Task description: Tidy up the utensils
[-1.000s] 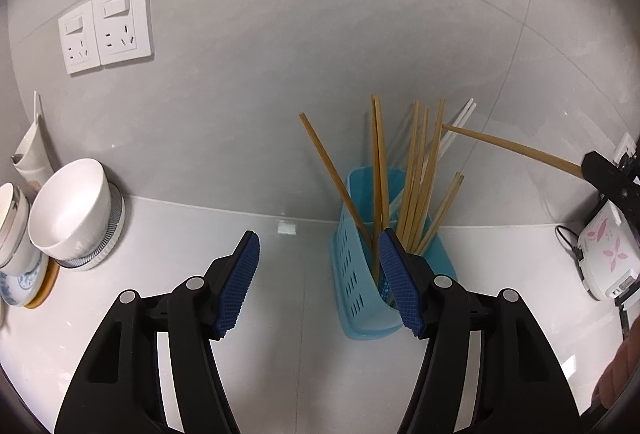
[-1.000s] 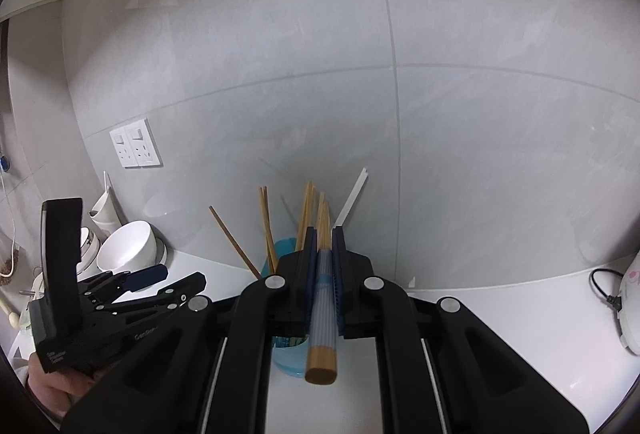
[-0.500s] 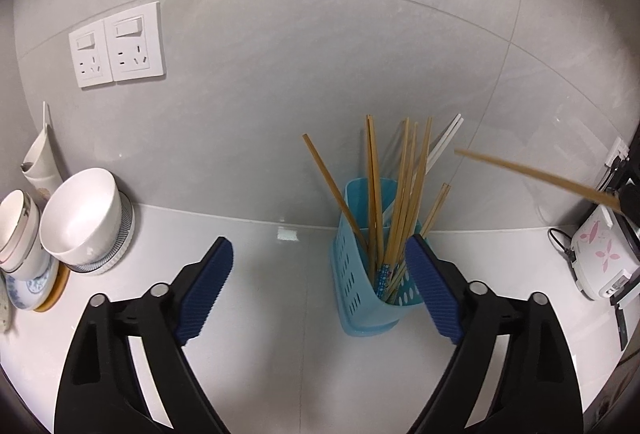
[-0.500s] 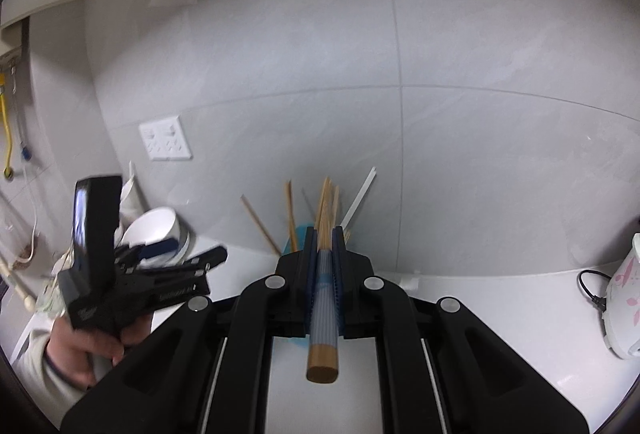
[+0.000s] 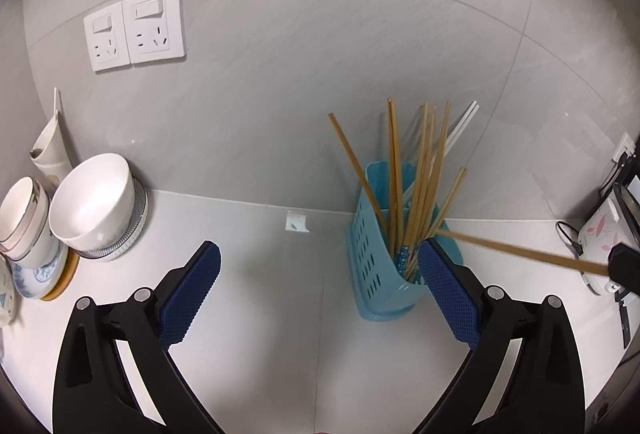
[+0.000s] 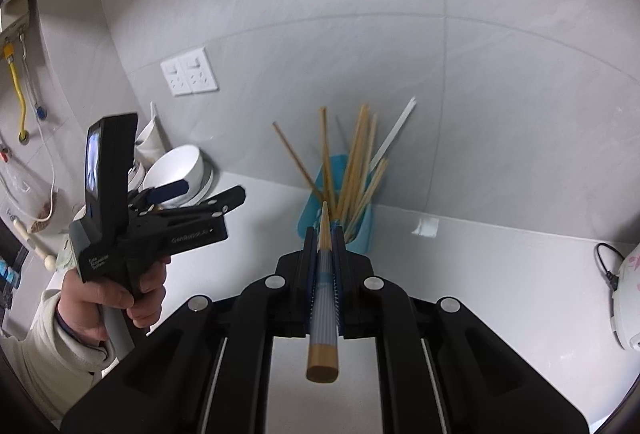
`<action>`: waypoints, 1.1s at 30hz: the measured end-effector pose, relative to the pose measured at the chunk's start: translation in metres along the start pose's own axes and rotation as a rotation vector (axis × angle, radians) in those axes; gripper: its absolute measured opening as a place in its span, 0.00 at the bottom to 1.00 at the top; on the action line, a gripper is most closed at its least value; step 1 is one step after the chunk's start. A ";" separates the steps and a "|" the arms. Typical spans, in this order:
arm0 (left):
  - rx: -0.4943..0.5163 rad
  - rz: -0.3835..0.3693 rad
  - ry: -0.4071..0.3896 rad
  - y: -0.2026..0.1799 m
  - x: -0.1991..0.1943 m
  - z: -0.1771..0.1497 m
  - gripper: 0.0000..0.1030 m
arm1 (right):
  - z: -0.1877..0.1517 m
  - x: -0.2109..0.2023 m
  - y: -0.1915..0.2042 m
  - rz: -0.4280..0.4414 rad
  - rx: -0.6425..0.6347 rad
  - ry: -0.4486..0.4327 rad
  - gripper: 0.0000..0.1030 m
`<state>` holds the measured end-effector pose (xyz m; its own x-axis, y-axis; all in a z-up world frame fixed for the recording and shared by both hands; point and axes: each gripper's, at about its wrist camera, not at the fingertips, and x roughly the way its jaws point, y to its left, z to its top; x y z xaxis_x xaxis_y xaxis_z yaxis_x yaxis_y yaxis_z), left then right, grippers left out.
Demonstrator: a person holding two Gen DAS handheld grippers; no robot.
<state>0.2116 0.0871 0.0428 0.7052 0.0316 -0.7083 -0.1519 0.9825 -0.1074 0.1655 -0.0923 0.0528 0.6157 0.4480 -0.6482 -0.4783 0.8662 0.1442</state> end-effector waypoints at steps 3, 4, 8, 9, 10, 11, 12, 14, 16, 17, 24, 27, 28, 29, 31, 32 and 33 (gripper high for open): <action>0.000 -0.002 0.005 0.001 0.001 -0.001 0.94 | 0.000 0.011 0.004 -0.007 -0.006 0.029 0.06; 0.002 -0.001 0.005 0.001 0.001 -0.001 0.94 | 0.000 0.018 0.005 -0.009 -0.002 0.043 0.06; 0.001 -0.001 0.014 0.004 0.004 -0.001 0.94 | 0.004 0.037 0.004 -0.014 0.002 0.079 0.07; 0.000 0.000 0.017 0.005 0.005 -0.001 0.94 | 0.005 0.043 0.005 -0.014 0.001 0.090 0.07; 0.000 0.001 0.019 0.006 0.006 -0.001 0.94 | 0.005 0.046 0.005 -0.017 0.003 0.095 0.07; -0.001 0.002 0.020 0.007 0.006 -0.001 0.94 | 0.005 0.049 0.004 -0.018 0.004 0.099 0.07; -0.003 0.002 0.022 0.008 0.007 -0.001 0.94 | 0.006 0.055 0.004 -0.019 0.005 0.111 0.07; -0.004 0.002 0.026 0.010 0.008 -0.001 0.94 | 0.008 0.063 0.003 -0.022 0.011 0.121 0.07; -0.005 0.003 0.031 0.012 0.009 -0.001 0.94 | 0.009 0.071 0.003 -0.023 0.012 0.131 0.07; -0.006 0.003 0.033 0.014 0.010 -0.001 0.94 | 0.010 0.074 0.003 -0.022 0.012 0.134 0.07; -0.009 0.006 0.046 0.020 0.014 -0.001 0.94 | 0.013 0.086 0.008 -0.031 0.004 0.128 0.09; -0.003 0.003 0.045 0.019 0.012 -0.002 0.94 | 0.015 0.084 0.008 -0.032 0.011 0.119 0.09; -0.003 0.003 0.044 0.019 0.012 -0.001 0.94 | 0.015 0.083 0.008 -0.037 0.013 0.114 0.09; -0.003 0.001 0.043 0.019 0.010 -0.001 0.94 | 0.016 0.081 0.008 -0.044 0.013 0.108 0.10; 0.001 -0.002 0.041 0.019 0.007 0.001 0.94 | 0.017 0.074 0.008 -0.050 0.017 0.090 0.17; 0.002 -0.005 0.038 0.018 0.004 0.001 0.94 | 0.017 0.071 0.007 -0.054 0.022 0.081 0.24; 0.003 -0.006 0.036 0.017 0.002 0.001 0.94 | 0.018 0.066 0.006 -0.059 0.028 0.071 0.30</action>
<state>0.2112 0.1044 0.0404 0.6805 0.0195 -0.7325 -0.1462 0.9832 -0.1097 0.2147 -0.0537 0.0240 0.5961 0.3802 -0.7072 -0.4246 0.8968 0.1243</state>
